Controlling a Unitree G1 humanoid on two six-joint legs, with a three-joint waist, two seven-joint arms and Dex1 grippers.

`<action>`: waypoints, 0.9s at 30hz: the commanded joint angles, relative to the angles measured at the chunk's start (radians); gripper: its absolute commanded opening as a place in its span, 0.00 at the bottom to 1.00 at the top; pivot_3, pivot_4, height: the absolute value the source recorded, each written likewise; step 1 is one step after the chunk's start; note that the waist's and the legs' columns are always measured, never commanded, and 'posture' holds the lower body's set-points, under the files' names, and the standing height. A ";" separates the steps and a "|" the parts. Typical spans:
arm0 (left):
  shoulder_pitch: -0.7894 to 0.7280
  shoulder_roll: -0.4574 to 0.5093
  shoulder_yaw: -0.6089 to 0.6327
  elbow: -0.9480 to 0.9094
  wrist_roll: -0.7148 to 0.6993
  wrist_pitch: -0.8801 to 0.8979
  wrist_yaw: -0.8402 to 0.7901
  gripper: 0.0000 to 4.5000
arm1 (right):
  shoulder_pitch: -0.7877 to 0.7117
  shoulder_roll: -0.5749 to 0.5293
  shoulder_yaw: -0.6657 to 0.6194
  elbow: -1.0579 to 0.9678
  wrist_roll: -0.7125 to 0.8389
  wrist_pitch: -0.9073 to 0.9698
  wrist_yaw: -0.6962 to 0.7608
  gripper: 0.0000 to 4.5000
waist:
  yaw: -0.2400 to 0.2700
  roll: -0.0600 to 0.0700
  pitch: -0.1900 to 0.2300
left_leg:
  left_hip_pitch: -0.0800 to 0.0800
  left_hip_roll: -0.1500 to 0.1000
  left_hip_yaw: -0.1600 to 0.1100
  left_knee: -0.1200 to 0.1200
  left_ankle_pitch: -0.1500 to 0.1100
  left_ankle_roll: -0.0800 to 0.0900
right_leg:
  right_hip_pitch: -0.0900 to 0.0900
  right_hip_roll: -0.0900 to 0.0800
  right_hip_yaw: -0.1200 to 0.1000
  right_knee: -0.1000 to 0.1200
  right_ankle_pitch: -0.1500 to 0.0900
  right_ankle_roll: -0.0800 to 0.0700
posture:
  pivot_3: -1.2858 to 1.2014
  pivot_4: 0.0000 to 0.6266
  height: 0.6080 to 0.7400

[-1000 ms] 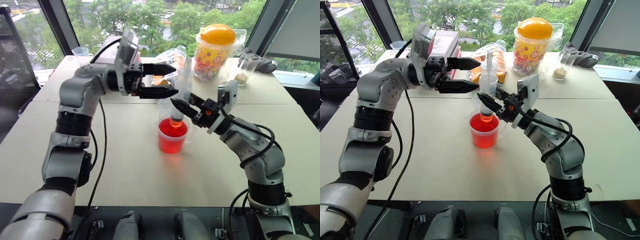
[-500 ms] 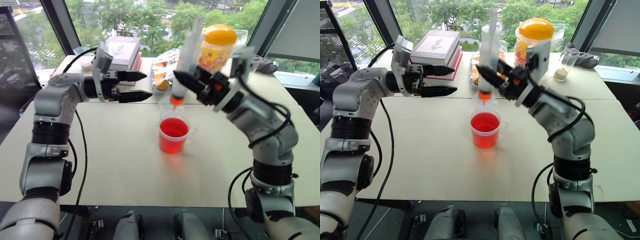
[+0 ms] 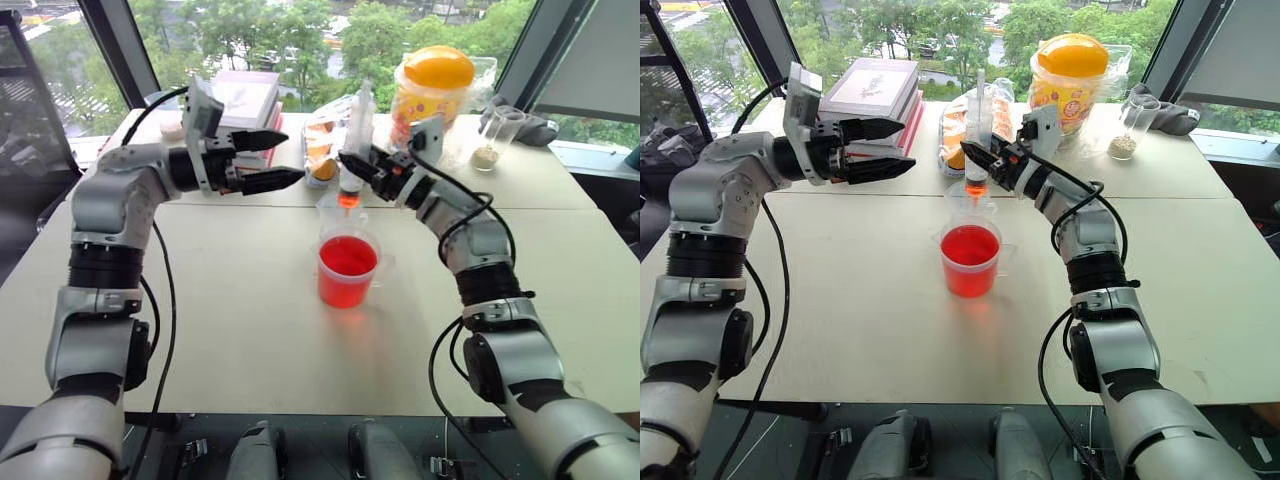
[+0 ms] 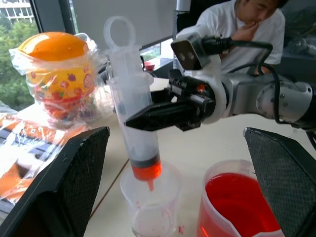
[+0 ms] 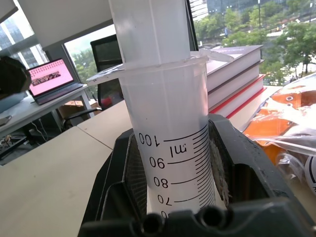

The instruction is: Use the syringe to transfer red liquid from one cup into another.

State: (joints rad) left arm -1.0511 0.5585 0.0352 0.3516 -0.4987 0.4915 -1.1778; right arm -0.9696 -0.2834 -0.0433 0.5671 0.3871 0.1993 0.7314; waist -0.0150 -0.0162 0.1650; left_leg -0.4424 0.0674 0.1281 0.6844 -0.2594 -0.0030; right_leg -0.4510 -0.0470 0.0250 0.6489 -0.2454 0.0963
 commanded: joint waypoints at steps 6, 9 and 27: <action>-0.259 -0.135 0.018 0.254 0.029 -0.071 0.030 1.00 | -0.023 0.020 -0.022 -0.025 -0.016 -0.045 0.014 0.31 | -0.003 0.000 0.000 | 0.001 0.000 0.000 0.000 0.001 -0.002 | 0.000 0.000 0.000 0.001 0.000 0.000 | 0.52 0.24 1.00; -0.310 -0.166 0.014 0.353 0.059 -0.108 0.017 1.00 | -0.021 0.024 -0.023 -0.026 -0.023 -0.047 0.013 0.31 | -0.009 0.000 0.000 | 0.001 0.000 0.000 -0.001 0.001 -0.002 | 0.000 0.001 0.000 0.001 0.000 0.000 | 0.52 0.24 1.00; -0.408 -0.247 -0.019 0.555 0.169 -0.143 -0.068 0.81 | -0.002 0.030 -0.015 -0.050 -0.042 -0.040 0.023 0.31 | -0.028 0.000 0.000 | 0.001 0.000 0.000 -0.001 0.001 -0.002 | 0.000 0.001 0.000 0.001 0.000 0.000 | 0.52 0.24 1.00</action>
State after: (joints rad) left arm -1.4178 0.3126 0.0130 0.9047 -0.3386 0.3698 -1.2432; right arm -0.9553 -0.2547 -0.0486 0.5725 0.3387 0.1707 0.7470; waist -0.0434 -0.0162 0.1651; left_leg -0.4417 0.0674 0.1277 0.6834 -0.2581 -0.0053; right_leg -0.4514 -0.0464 0.0251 0.6497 -0.2456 0.0966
